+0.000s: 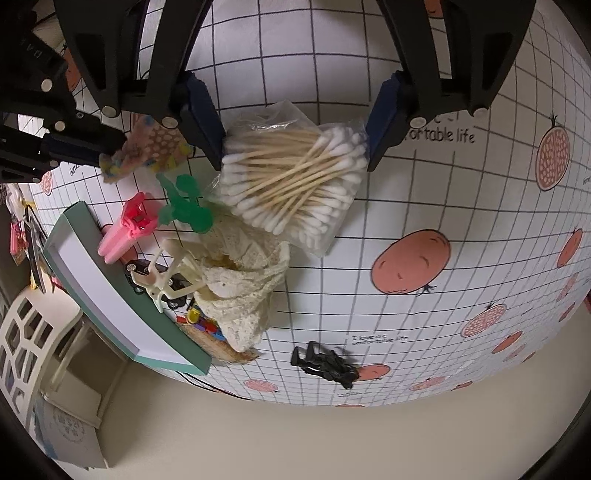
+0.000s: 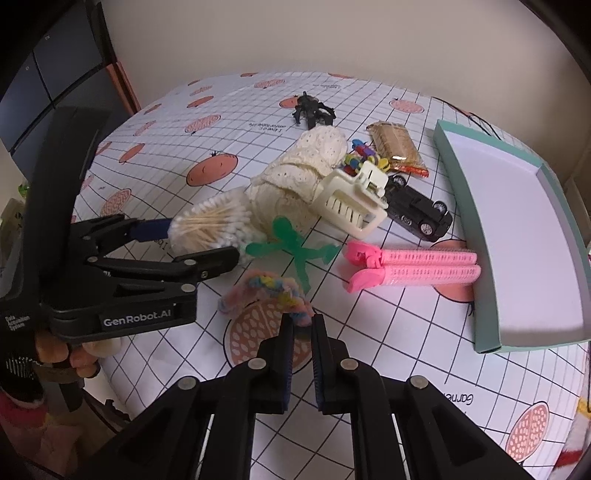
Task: Organize objects
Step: 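Close left tool on the cotton swab bag while right tool grips the rainbow toy, then carry the swab bag with left tool while right tool carries the rainbow toy into the tray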
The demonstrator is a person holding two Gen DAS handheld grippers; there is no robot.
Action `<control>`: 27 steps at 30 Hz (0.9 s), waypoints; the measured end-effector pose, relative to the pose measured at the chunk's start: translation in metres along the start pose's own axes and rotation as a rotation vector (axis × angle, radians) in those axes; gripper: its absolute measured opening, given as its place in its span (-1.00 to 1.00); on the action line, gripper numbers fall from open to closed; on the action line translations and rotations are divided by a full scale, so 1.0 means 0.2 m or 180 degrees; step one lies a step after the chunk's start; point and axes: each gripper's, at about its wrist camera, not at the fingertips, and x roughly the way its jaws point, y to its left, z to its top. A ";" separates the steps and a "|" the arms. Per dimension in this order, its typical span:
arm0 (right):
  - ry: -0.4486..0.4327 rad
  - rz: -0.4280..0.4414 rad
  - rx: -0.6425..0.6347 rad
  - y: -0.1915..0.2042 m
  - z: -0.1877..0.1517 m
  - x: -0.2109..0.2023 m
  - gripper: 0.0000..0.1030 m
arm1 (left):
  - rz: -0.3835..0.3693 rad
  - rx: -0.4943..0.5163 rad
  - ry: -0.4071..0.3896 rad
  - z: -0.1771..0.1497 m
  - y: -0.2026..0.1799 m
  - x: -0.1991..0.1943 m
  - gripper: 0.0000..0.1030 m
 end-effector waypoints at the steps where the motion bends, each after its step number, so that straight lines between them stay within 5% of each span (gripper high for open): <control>1: -0.0028 -0.0009 0.0003 0.00 0.00 -0.01 -0.82 | 0.0004 -0.0023 -0.0014 0.00 0.01 -0.01 0.41; 14: -0.0523 -0.0111 0.0219 -0.13 0.07 -0.20 -0.82 | 0.0073 -0.0077 -0.0483 0.14 -0.03 -0.23 0.41; 21: -0.0716 -0.0393 0.0586 -0.37 0.09 -0.30 -0.82 | -0.0039 0.0197 -0.0742 0.34 -0.29 -0.31 0.41; 27: -0.0601 -0.0674 0.0839 -0.62 0.07 -0.28 -0.82 | -0.0167 0.0468 -0.0813 0.47 -0.55 -0.32 0.41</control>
